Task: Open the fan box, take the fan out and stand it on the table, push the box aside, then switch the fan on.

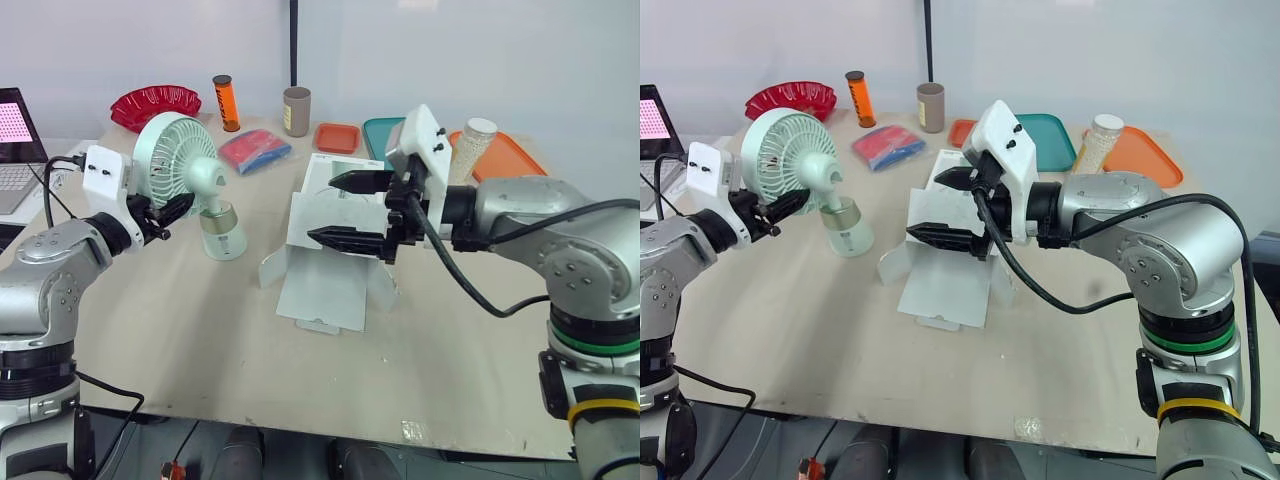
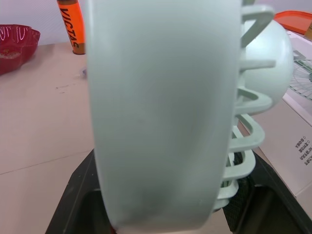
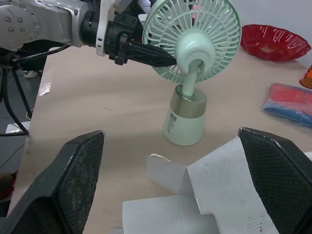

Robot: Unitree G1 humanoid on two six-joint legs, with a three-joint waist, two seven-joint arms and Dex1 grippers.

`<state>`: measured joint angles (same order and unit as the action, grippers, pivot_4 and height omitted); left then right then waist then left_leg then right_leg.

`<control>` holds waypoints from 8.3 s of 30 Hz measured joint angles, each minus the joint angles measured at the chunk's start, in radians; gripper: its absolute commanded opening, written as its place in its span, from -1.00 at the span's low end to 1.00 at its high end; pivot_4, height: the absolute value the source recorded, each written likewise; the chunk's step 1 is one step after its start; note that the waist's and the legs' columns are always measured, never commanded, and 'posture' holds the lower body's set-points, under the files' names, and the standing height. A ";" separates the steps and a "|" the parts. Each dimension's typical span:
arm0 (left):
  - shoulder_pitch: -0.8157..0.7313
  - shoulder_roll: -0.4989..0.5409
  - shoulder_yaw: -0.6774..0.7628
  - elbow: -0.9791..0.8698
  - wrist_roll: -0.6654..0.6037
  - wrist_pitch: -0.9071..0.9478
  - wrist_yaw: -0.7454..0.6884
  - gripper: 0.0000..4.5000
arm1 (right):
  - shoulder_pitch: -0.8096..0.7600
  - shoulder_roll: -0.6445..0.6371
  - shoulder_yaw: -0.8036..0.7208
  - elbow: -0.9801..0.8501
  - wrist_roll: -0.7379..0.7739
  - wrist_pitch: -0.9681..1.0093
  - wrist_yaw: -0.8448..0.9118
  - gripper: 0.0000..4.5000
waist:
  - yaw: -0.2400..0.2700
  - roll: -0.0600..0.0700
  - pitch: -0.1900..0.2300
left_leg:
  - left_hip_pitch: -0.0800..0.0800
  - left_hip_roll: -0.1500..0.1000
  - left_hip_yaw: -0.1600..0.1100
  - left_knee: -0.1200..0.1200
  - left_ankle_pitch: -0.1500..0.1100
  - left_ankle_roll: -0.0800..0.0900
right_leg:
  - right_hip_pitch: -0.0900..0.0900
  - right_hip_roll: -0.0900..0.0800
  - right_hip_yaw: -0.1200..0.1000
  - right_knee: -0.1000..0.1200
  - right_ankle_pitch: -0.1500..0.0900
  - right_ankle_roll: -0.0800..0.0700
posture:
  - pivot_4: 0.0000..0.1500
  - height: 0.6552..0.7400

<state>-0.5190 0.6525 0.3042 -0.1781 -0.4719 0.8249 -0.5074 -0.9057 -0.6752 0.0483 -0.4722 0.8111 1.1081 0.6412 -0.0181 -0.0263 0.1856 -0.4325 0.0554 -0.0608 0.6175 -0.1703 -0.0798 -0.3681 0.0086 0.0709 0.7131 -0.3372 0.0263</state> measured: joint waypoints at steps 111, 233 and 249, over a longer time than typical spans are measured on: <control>0.123 0.051 0.137 -0.184 -0.191 0.160 0.143 0.99 | 0.034 0.020 -0.002 -0.014 0.010 0.005 -0.015 1.00 | -0.009 -0.001 0.001 | -0.005 0.003 0.002 -0.003 0.000 0.000 | -0.006 0.002 0.001 -0.005 0.000 -0.001 | 1.00 1.00; 0.103 0.064 -0.280 -0.200 -0.205 -0.218 -0.442 1.00 | 0.606 0.218 -0.471 -0.450 -0.535 0.465 -0.316 -1.00 | -0.027 -0.002 0.000 | -0.001 0.003 0.004 -0.014 0.002 -0.004 | -0.005 0.003 0.003 -0.010 0.002 -0.004 | 1.00 1.00; 0.085 0.061 -0.312 -0.184 -0.165 -0.240 -0.490 1.00 | 0.777 0.148 -0.892 -0.416 -0.484 0.509 -0.109 -1.00 | -0.027 0.000 -0.001 | 0.001 0.002 0.004 -0.014 0.003 -0.003 | -0.002 0.003 0.004 -0.010 0.001 -0.003 | 1.00 1.00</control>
<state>-0.4341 0.7138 -0.0082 -0.3619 -0.6369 0.5848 -0.9974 -0.1290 -0.5275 -0.8437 -0.8878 0.3271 1.6175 0.5323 -0.0456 -0.0265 0.1841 -0.4313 0.0579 -0.0565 0.6037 -0.1677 -0.0831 -0.3705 0.0117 0.0748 0.7035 -0.3358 0.0232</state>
